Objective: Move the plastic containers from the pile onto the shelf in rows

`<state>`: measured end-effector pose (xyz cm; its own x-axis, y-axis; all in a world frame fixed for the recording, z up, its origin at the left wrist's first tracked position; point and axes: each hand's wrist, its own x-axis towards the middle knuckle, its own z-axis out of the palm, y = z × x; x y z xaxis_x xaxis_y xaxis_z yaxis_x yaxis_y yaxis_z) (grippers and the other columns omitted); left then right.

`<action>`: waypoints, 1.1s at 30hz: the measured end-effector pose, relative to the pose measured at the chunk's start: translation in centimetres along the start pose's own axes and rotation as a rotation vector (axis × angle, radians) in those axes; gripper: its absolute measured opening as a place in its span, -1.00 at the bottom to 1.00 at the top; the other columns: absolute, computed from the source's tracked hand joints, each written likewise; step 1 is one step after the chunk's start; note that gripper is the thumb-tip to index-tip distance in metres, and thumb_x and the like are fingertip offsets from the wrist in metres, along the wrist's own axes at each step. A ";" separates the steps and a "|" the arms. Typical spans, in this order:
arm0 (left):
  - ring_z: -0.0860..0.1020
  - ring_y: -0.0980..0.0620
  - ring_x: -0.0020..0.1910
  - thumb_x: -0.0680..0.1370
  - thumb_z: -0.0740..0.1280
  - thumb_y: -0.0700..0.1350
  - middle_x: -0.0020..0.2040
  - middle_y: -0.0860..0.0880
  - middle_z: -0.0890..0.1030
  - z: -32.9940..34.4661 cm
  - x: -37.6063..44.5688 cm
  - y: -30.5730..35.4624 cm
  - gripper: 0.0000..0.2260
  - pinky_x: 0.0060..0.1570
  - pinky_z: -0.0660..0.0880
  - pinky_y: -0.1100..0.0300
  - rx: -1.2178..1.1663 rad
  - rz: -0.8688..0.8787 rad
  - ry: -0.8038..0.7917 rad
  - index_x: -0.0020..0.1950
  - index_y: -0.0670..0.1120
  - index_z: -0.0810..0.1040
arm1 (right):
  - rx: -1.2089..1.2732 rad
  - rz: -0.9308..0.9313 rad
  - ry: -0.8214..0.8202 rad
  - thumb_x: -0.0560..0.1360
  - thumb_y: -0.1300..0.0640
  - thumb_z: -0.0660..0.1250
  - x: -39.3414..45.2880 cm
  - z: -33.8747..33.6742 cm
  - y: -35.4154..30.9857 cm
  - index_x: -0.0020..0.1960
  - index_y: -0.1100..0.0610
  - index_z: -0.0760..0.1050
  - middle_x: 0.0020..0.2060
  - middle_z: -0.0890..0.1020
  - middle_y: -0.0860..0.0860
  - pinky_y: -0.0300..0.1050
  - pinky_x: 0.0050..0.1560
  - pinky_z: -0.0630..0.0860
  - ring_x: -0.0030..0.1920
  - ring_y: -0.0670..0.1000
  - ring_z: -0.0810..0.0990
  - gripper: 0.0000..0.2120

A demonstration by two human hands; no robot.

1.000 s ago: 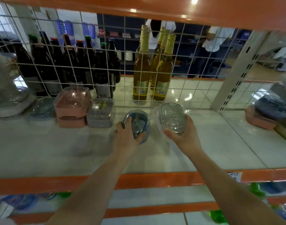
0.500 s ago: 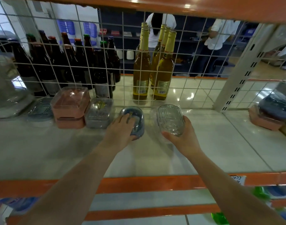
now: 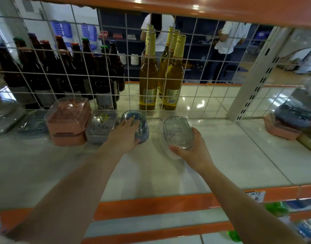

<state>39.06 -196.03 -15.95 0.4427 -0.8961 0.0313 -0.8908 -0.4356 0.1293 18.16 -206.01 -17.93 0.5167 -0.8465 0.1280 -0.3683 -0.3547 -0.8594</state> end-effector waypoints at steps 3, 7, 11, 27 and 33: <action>0.40 -0.08 0.32 0.61 0.22 -0.07 0.38 -0.10 0.42 -0.9 -0.9 0.5 -0.63 0.22 0.33 0.11 -0.320 -0.051 0.173 0.41 -0.10 0.38 | 0.059 -0.058 -0.042 0.24 0.03 0.60 -0.4 0.0 -1.1 0.32 0.00 0.30 0.11 0.49 -0.11 -0.36 -0.02 0.48 0.07 -0.11 0.51 -0.25; 0.51 -0.02 0.16 0.63 0.19 0.01 0.20 -0.05 0.54 -3.2 -2.3 1.5 -0.68 0.04 0.38 0.19 -0.773 -0.179 0.271 0.31 -0.09 0.48 | 0.066 -0.131 -0.198 0.20 0.04 0.63 -1.4 1.0 -2.7 0.33 -0.03 0.27 0.16 0.45 -0.12 -0.34 0.08 0.47 0.12 -0.16 0.48 -0.18; 0.48 0.03 0.14 0.58 0.09 0.21 0.15 -0.01 0.53 -5.2 -3.6 0.8 -0.53 0.14 0.33 0.18 -0.830 -0.150 -0.008 0.29 -0.07 0.49 | 0.083 -0.232 -0.358 0.19 0.09 0.63 -2.9 2.2 -3.6 0.38 -0.04 0.23 0.25 0.39 -0.10 -0.33 0.15 0.46 0.22 -0.16 0.44 -0.11; 0.45 0.20 -0.63 0.49 0.41 -0.20 -0.56 0.06 0.48 -6.2 -11.2 -6.7 -0.84 -0.62 0.35 0.37 -1.429 -0.555 0.305 -0.09 -0.16 0.42 | 0.129 -0.242 -0.213 0.44 0.12 0.44 -2.8 6.8 -7.1 0.38 0.12 0.32 0.26 0.40 0.03 -0.47 -0.05 0.42 0.12 -0.06 0.46 -0.44; 0.45 0.10 -0.51 0.46 0.45 -0.16 -0.49 0.04 0.51 -7.6 -13.0 -10.4 -0.85 -0.52 0.38 0.32 -1.523 -0.657 0.557 -0.23 -0.10 0.50 | 0.081 -0.202 -0.205 0.52 0.25 0.31 -2.3 10.8 -9.6 0.28 0.19 0.40 0.14 0.47 0.06 -0.34 -0.04 0.36 0.00 -0.04 0.49 -0.66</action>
<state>43.36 -179.17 -10.22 0.9290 -0.3432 -0.1383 0.1729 0.0719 0.9823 28.87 -196.39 -15.32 0.7216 -0.6613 0.2048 -0.1832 -0.4678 -0.8647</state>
